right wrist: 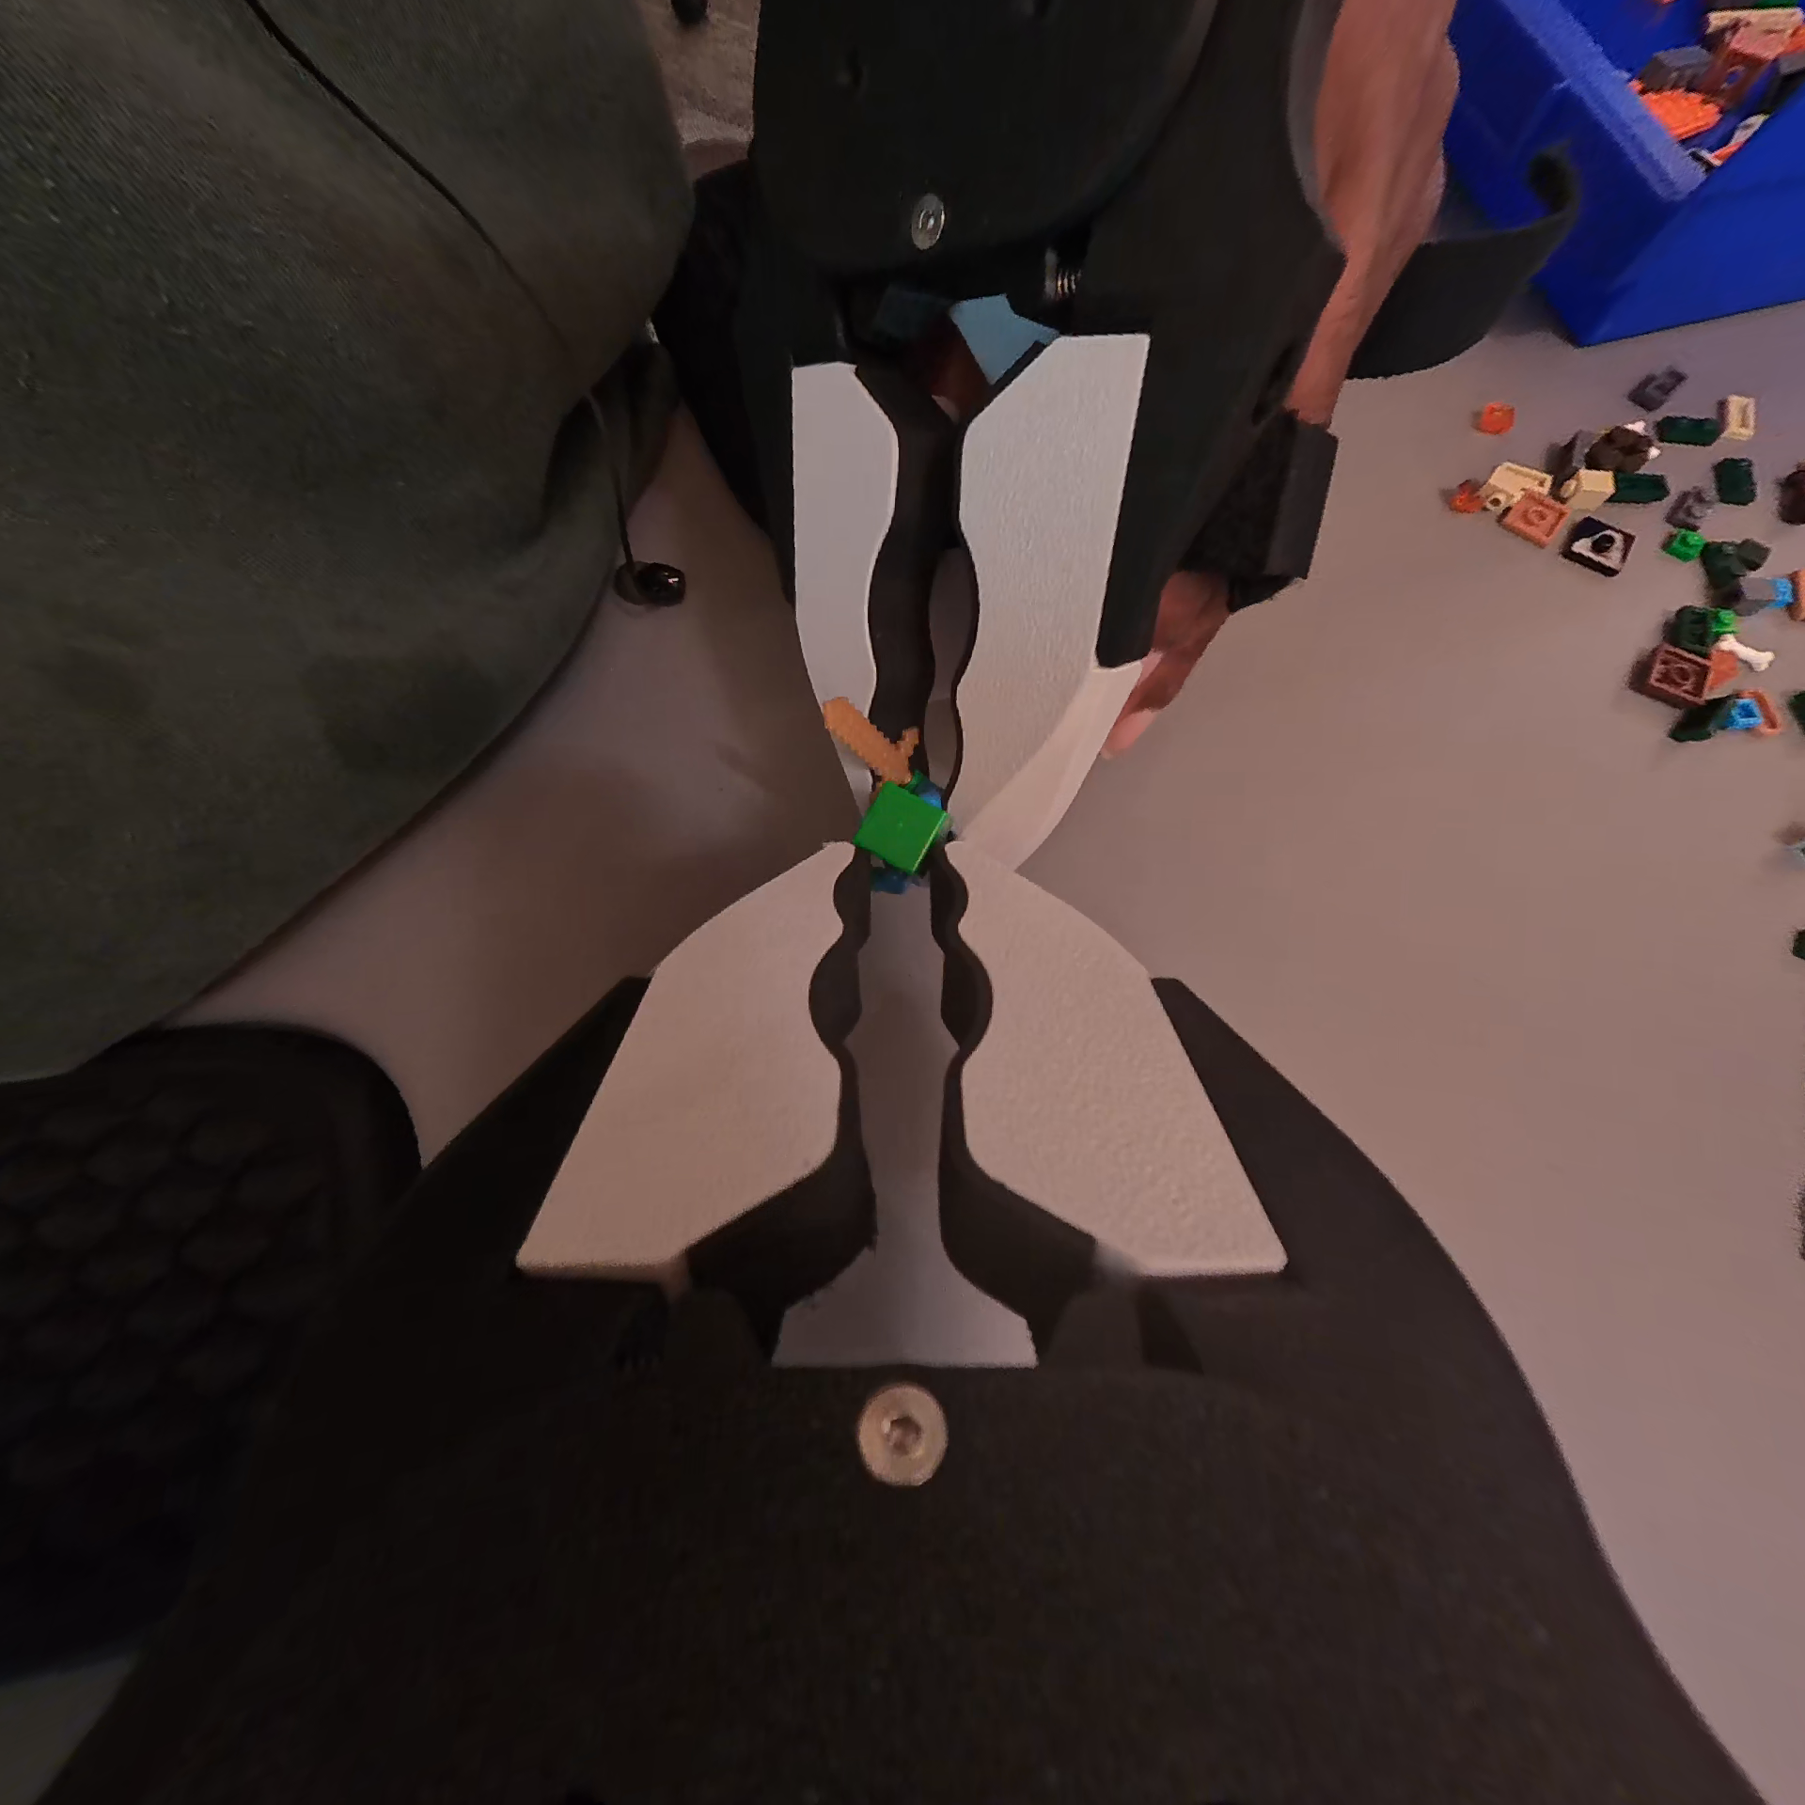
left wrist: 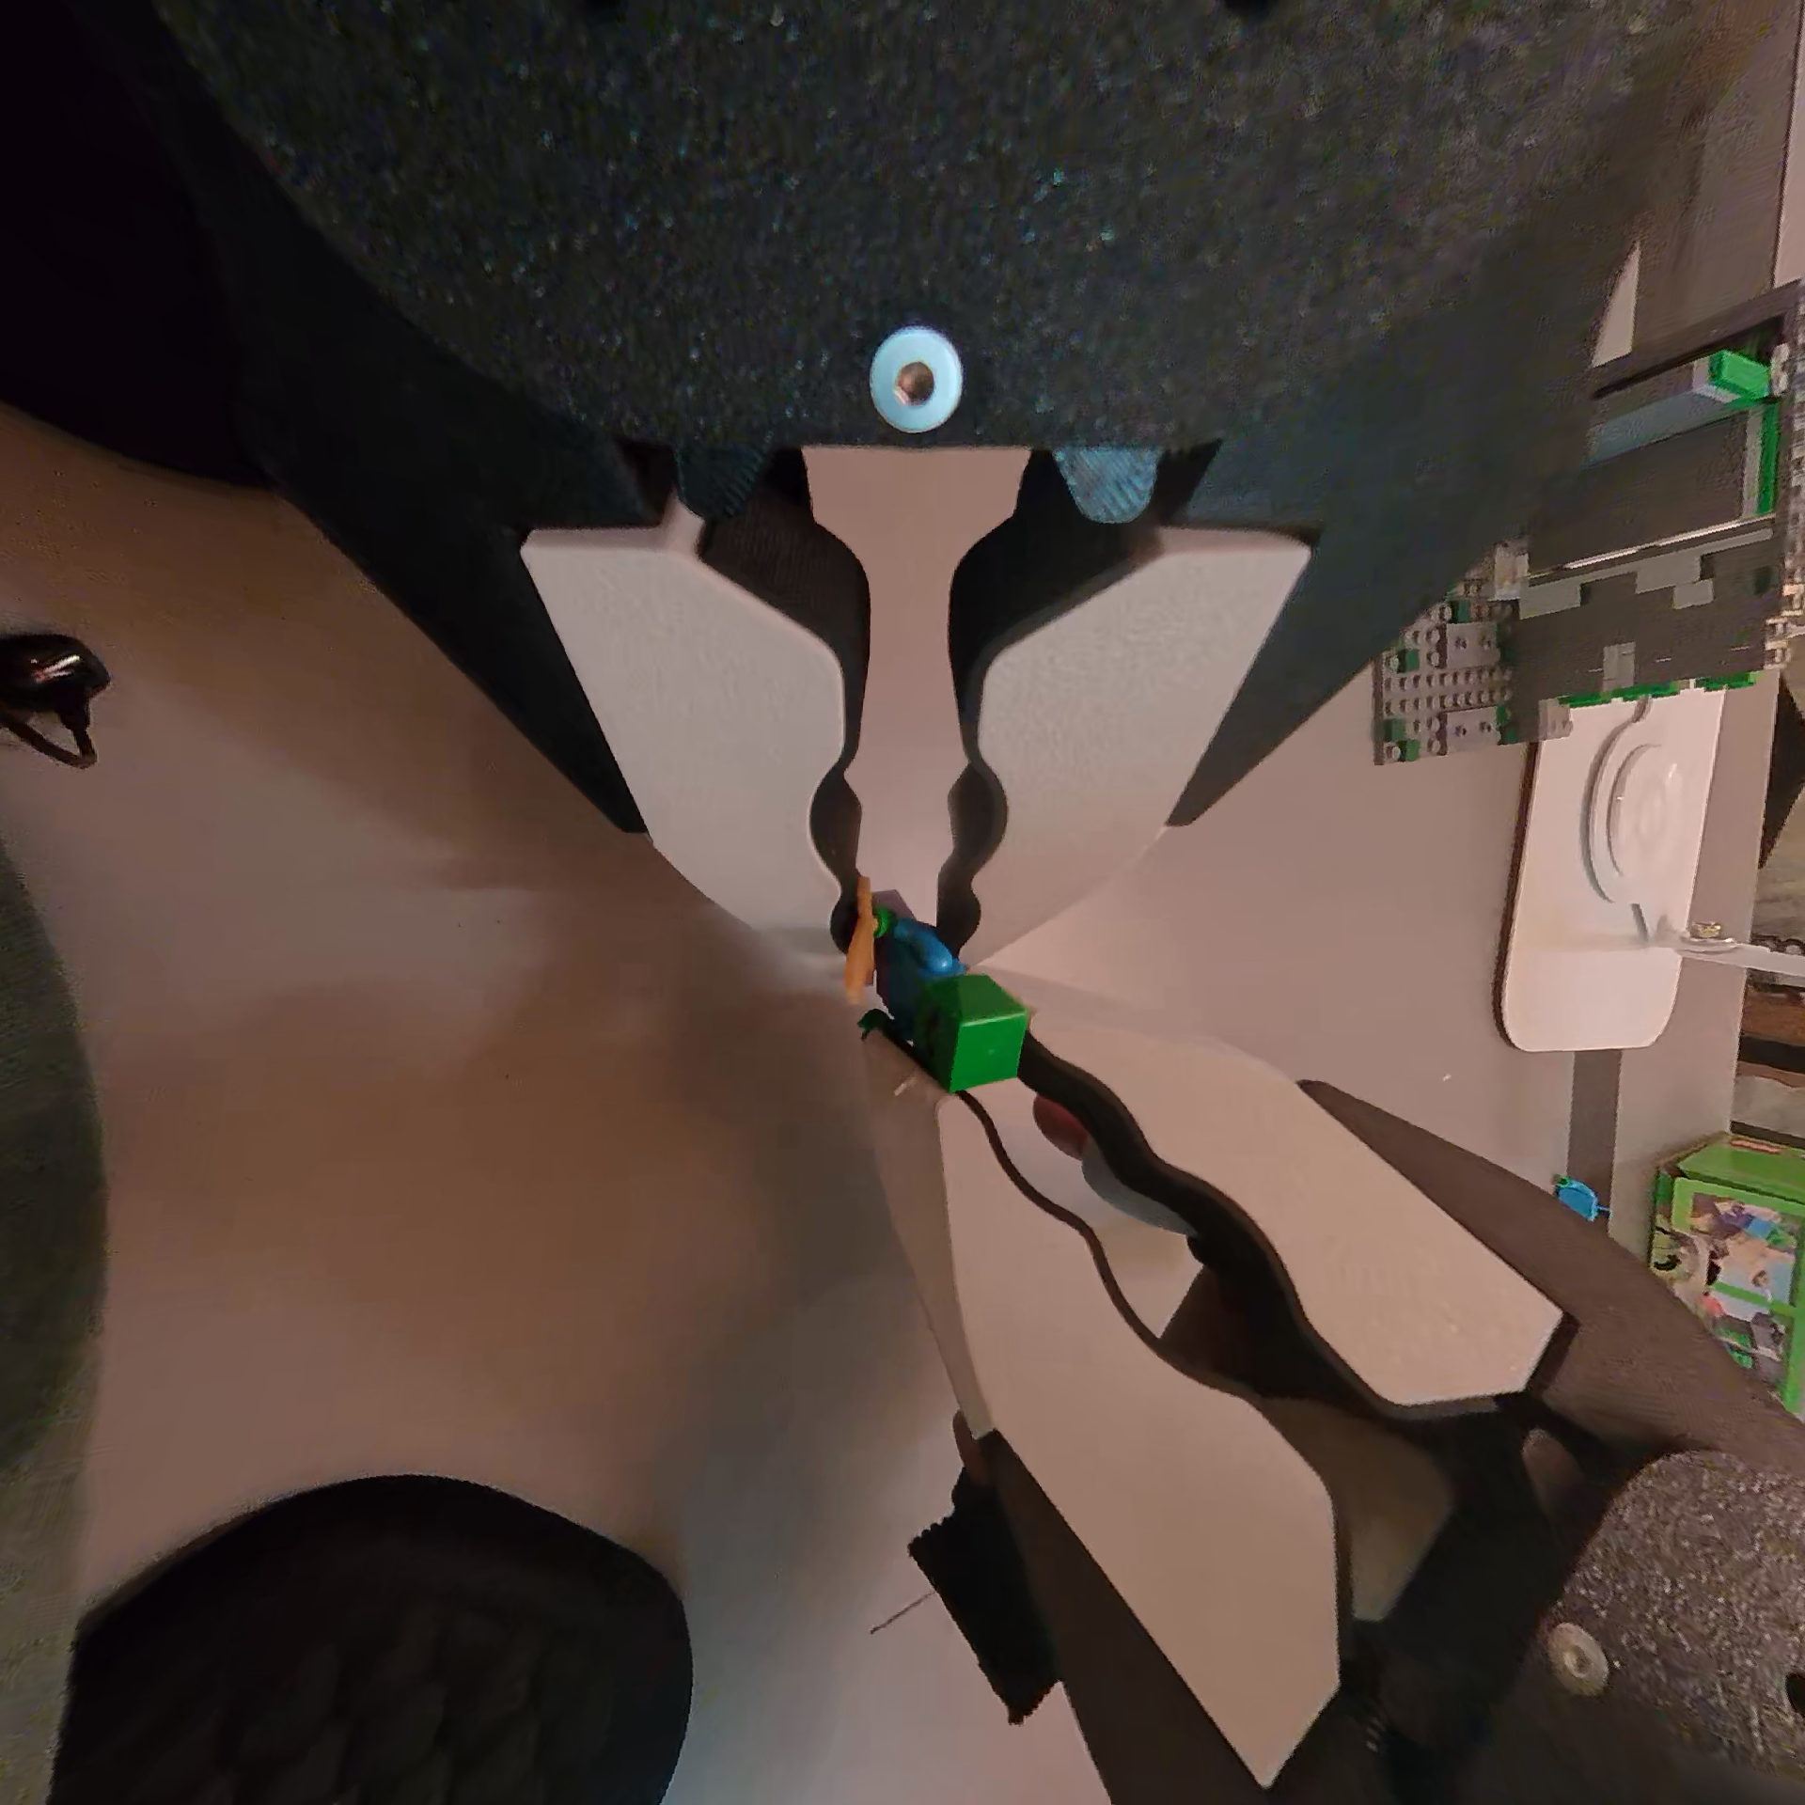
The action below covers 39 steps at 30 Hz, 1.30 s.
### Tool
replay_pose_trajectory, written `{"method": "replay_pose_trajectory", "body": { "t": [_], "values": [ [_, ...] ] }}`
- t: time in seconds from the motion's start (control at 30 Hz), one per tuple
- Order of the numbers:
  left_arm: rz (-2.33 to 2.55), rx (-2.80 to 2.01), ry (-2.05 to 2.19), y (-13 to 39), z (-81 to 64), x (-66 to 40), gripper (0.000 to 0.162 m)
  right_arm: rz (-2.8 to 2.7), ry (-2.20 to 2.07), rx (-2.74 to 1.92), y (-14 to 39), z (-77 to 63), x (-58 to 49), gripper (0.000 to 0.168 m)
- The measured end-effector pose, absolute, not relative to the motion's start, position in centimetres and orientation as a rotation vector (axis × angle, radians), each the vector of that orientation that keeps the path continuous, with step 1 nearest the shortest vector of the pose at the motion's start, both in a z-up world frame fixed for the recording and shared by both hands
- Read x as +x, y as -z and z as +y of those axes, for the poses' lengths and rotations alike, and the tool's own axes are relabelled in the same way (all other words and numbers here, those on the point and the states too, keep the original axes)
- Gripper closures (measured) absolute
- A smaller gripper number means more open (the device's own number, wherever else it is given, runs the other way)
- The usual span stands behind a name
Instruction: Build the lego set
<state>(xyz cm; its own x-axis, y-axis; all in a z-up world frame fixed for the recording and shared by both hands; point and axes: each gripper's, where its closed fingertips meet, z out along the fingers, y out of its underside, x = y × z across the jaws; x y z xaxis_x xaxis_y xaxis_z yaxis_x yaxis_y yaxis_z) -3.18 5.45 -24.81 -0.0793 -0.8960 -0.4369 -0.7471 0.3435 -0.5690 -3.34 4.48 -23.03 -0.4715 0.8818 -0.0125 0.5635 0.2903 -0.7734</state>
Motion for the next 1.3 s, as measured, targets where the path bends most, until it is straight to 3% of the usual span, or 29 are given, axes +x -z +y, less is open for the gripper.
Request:
{"method": "replay_pose_trajectory", "body": {
  "t": [0.17, 0.27, 0.5, 0.8, 1.1, 1.3],
  "values": [
    [1.848, -1.436, 0.309, 24.6, 5.4, -3.0, 0.146, -2.141, -1.034, -1.312, 22.9, 4.6, -3.2, 0.160],
    [1.789, -1.436, 0.347, 24.2, 5.8, -2.7, 0.133, -2.099, -1.081, -1.336, 23.0, 4.8, -3.1, 0.160],
    [1.667, -1.514, 0.579, 24.0, 5.6, -2.7, 0.129, -1.983, -1.281, -1.395, 21.9, 5.3, -2.5, 0.160],
    [1.478, -1.505, 0.846, 21.8, 5.6, -1.9, 0.151, -1.856, -1.599, -1.391, 18.9, 5.8, -2.4, 0.160],
    [1.353, -1.633, 0.948, 22.5, 6.6, -2.2, 0.153, -1.797, -1.497, -1.517, 19.7, 7.3, -2.8, 0.159],
    [1.272, -1.704, 1.096, 22.5, 6.8, -2.3, 0.154, -1.748, -1.320, -1.577, 19.8, 8.3, -3.4, 0.147]
  ]
}}
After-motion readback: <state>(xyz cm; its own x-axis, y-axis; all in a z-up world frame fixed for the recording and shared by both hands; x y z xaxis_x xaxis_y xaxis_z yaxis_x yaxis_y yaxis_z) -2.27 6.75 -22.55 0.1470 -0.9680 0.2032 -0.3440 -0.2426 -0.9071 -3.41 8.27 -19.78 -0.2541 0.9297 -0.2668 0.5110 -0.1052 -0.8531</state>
